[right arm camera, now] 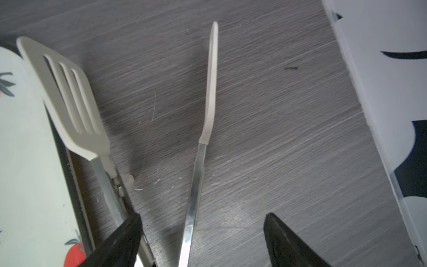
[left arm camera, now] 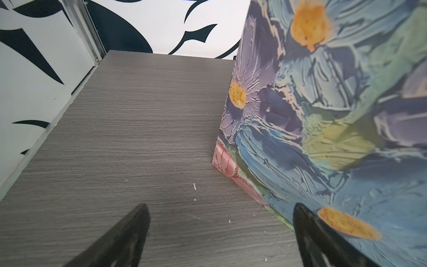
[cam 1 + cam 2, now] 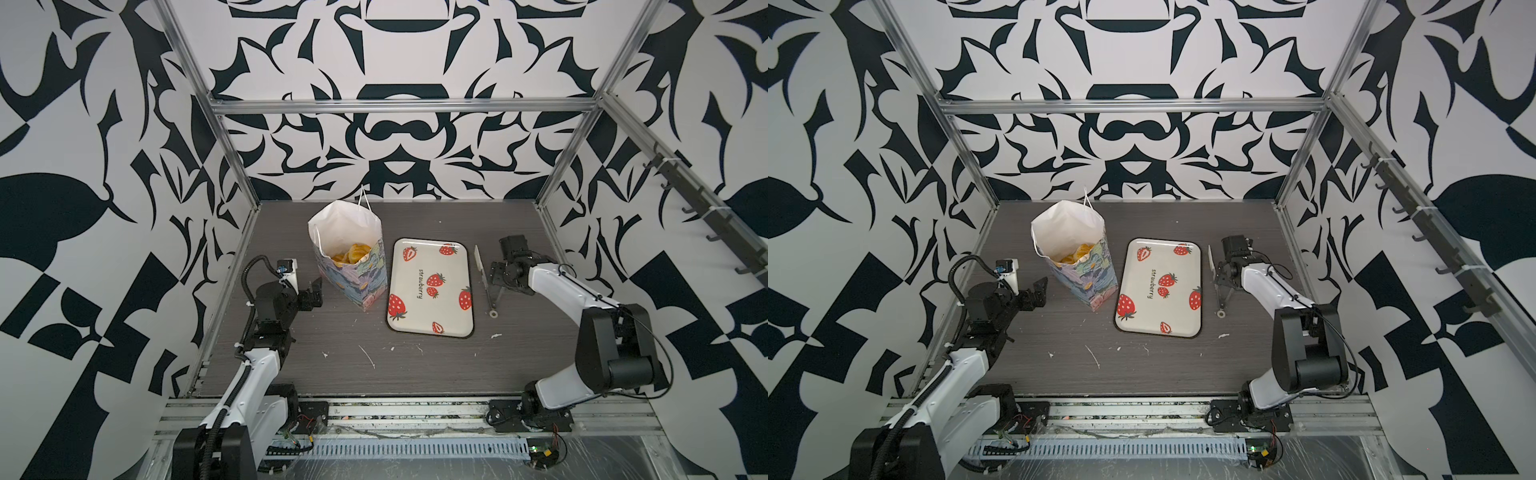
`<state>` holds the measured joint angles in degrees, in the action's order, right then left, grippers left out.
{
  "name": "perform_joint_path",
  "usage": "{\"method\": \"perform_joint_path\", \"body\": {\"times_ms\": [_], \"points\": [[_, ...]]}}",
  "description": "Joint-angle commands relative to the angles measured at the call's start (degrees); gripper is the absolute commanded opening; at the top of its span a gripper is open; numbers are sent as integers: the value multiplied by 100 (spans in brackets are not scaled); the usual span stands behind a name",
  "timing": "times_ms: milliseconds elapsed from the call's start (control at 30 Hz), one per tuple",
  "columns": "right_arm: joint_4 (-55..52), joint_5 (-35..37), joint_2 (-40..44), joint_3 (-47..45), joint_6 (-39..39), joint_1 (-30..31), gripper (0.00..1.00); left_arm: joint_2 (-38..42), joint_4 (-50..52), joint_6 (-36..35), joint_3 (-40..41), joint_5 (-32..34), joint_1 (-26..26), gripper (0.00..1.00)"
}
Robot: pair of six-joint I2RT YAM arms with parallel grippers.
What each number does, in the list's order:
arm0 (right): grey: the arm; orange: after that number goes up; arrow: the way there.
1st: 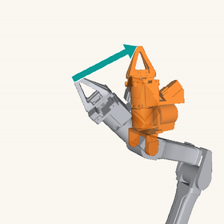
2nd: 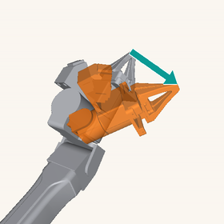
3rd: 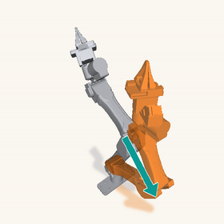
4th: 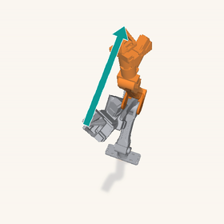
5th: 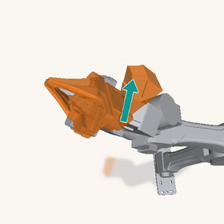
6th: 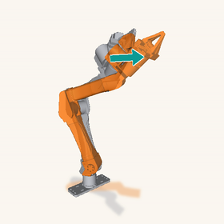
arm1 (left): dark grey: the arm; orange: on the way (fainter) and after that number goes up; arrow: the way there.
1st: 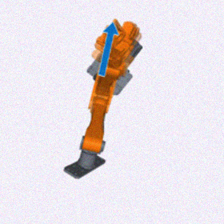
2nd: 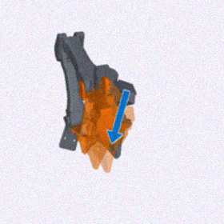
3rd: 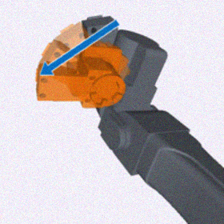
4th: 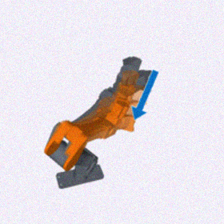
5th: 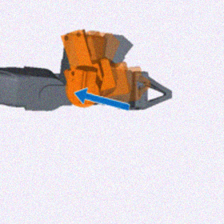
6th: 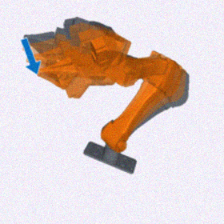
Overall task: Pack bread into a paper bag
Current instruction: Place the pair of food tongs at the middle-right of the table, then reset both arms
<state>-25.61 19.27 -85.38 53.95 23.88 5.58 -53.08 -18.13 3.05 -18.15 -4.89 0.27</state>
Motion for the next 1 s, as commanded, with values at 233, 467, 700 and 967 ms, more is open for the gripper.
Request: {"method": "perform_joint_path", "body": {"times_ms": [233, 467, 700, 967], "points": [[1712, 517, 802, -903, -300, 19, 85, -791, -992, -87, 75, -8, 8, 99], [2600, 786, 1106, -1466, -746, 193, 85, -1752, -1776, -200, -59, 38, 8, 99], [4303, 1016, 1561, -2445, -1704, 608, 94, -2330, -2206, -279, -202, -10, 8, 99], [4345, 1385, 1298, -2429, -2278, 953, 95, -2900, -2681, -295, -356, -118, 10, 99]]}}
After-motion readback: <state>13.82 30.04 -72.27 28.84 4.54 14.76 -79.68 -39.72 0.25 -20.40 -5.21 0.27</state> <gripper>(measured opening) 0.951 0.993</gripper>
